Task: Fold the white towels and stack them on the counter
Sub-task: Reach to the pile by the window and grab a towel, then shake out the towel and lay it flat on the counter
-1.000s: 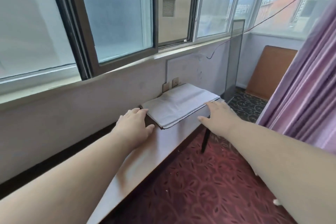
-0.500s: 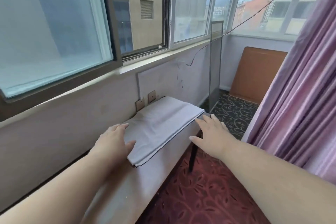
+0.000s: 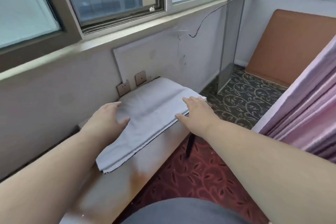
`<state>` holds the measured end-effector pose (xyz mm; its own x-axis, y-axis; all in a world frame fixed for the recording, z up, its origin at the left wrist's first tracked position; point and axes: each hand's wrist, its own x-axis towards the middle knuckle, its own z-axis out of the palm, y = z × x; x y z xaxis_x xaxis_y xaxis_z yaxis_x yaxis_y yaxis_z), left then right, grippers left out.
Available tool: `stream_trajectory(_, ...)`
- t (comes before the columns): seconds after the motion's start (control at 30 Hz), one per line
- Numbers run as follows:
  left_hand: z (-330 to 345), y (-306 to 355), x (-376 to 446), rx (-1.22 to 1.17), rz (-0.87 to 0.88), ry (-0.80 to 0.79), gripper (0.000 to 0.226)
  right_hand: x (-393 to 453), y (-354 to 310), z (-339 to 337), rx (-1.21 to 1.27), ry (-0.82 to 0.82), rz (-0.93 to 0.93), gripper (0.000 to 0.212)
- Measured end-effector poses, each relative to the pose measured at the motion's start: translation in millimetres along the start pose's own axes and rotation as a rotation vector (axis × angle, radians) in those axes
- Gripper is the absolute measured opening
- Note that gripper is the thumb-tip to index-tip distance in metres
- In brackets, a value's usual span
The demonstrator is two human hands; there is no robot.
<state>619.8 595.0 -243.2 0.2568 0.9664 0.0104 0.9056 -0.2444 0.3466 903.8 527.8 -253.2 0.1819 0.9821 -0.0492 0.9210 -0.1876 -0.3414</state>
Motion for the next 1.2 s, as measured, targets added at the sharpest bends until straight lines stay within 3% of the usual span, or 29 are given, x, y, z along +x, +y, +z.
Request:
stream_trajectory(0.27,49,40,16,-0.066,-0.265,0.039,0.066,114,64,-1,-0.110,-0.159,-0.187,0.076)
stream_trajectory(0.5,75,17,34,-0.072,-0.397,-0.036,0.066,180,59,46,-0.246,-0.290,-0.299,0.073)
stream_trajectory(0.7,94,-26,93,-0.045,-0.410,-0.134,0.066,237,32,81,-0.417,-0.326,-0.454,0.071)
stream_trajectory(0.97,142,-54,166,-0.018,-0.422,-0.305,0.071,287,38,121,-0.412,-0.452,-0.413,0.072)
stream_trajectory(1.2,159,-50,244,-0.004,-0.406,-0.305,0.068,371,30,140,-0.314,-0.507,-0.417,0.073)
